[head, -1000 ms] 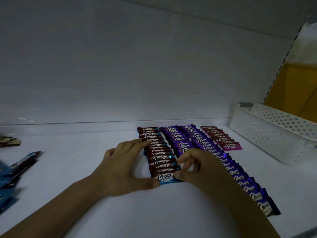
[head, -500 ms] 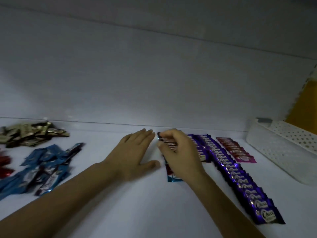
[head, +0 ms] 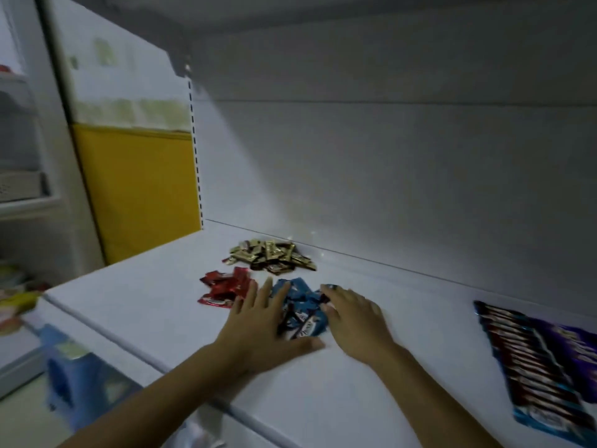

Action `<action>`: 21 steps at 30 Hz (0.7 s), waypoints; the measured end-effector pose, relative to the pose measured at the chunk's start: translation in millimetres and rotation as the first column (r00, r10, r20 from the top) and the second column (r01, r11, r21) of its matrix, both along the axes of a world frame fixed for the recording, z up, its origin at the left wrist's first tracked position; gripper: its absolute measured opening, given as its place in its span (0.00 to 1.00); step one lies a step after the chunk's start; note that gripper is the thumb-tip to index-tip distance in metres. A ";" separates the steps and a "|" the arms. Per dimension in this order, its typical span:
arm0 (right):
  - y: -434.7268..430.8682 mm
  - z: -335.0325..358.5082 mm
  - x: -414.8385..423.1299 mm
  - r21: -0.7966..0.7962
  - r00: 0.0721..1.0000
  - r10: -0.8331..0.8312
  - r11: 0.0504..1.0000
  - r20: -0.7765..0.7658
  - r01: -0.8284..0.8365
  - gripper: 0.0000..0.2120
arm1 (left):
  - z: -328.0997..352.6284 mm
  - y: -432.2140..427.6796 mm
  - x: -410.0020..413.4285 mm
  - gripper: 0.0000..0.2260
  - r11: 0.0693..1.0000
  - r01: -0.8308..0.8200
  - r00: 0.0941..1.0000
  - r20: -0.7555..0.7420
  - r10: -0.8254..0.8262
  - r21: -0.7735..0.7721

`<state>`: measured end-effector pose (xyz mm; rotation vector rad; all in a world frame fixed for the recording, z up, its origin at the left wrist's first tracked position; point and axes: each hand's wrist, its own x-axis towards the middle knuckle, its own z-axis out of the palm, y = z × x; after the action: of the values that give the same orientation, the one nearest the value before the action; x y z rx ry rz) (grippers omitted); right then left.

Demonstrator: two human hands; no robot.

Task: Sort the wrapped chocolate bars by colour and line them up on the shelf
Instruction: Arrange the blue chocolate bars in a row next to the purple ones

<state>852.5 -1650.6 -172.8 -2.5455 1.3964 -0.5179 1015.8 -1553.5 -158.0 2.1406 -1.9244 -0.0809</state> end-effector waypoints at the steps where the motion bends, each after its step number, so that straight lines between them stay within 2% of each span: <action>1: -0.8 -0.1 -1.9 0.001 1.000 0.025 1.000 -0.013 -0.025 0.21 | 0.4 -7.0 -3.2 0.50 0.999 0.038 0.999 -0.008 -0.038 -0.009; 4: -0.6 3.7 -6.9 -0.023 0.999 0.044 0.999 0.024 -0.044 0.20 | -0.1 -26.5 -12.7 0.48 0.989 0.140 0.988 -0.055 -0.142 -0.045; 8: 1.4 9.0 -14.1 0.082 0.960 0.020 0.996 0.281 -0.044 0.17 | -4.7 -48.9 -16.1 0.46 0.977 0.212 0.974 -0.080 -0.212 -0.012; 12: 6.0 8.7 -13.7 0.101 0.949 -0.002 0.994 0.315 -0.031 0.17 | -3.3 -64.4 -25.5 0.44 0.979 0.205 0.978 -0.032 -0.205 -0.020; 16: 2.4 11.0 -13.6 0.189 0.869 -0.130 0.981 0.477 0.043 0.14 | -2.6 -72.6 -30.7 0.39 0.927 0.336 0.926 -0.124 -0.357 -0.165; 18: 2.8 11.3 -13.7 0.185 0.855 -0.148 0.981 0.498 0.062 0.14 | -4.6 -71.8 -31.1 0.39 0.912 0.347 0.917 -0.126 -0.379 -0.218; 21: 4.7 9.5 -12.7 0.157 0.887 -0.119 0.986 0.446 0.053 0.13 | -9.0 -70.5 -30.1 0.43 0.921 0.306 0.940 -0.076 -0.332 -0.241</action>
<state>839.8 -1645.9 -163.3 -2.0740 1.3156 -0.9257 985.7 -1624.0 -167.0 1.6282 -2.0856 -0.0432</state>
